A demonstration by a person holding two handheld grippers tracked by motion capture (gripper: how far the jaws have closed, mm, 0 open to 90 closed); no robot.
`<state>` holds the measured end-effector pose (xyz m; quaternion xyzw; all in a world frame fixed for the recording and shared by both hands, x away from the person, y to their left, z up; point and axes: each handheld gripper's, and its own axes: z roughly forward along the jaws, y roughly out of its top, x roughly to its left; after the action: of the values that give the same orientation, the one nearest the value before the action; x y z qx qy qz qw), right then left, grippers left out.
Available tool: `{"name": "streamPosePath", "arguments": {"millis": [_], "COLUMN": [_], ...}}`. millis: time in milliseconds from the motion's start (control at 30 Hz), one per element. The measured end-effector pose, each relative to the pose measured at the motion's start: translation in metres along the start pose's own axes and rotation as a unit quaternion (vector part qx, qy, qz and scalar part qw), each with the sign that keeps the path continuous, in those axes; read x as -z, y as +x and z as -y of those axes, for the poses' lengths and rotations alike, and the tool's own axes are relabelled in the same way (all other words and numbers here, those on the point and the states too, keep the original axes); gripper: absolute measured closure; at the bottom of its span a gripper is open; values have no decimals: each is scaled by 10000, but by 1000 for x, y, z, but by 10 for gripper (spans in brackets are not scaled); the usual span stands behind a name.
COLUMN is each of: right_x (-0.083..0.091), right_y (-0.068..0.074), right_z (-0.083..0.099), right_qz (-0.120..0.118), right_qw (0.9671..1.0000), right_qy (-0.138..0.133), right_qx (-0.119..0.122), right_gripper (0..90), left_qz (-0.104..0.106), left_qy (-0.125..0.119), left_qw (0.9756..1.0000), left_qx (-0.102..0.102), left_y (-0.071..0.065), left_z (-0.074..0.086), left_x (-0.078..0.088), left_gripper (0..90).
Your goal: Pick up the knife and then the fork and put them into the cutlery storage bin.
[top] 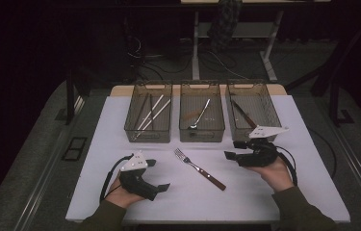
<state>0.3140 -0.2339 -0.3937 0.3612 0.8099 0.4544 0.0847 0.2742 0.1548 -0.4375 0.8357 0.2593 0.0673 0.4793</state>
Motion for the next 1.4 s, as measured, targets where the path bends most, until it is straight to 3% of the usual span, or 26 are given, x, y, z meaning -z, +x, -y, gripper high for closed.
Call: {"name": "streamPosePath", "arguments": {"millis": [300,567,800,1033,1400], "right_x": [-23,-48,-69,-87,-90], "right_y": [26,43,51,54,54], "right_z": [-4,-3,-1,3,3], "right_qz": [-232,-322,-395,-277,-210], "right_qw": [9984,9930,9877,9827,9775], "right_qy": [413,973,1311,1588,1775], "right_qx": [312,594,757,912,1116], "right_gripper": [564,650,681,700,755], "left_qz": [3,4,0,3,2], "left_qy": [8,14,14,16,30], "left_qw": [10000,10000,10000,10000,10000], "left_qx": [12,21,20,23,19], "left_y": [0,0,0,0,0], "left_z": [0,0,0,1,1], "left_x": [-1,-1,-1,-1,-1], "left_gripper": [0,0,0,0,0]}}
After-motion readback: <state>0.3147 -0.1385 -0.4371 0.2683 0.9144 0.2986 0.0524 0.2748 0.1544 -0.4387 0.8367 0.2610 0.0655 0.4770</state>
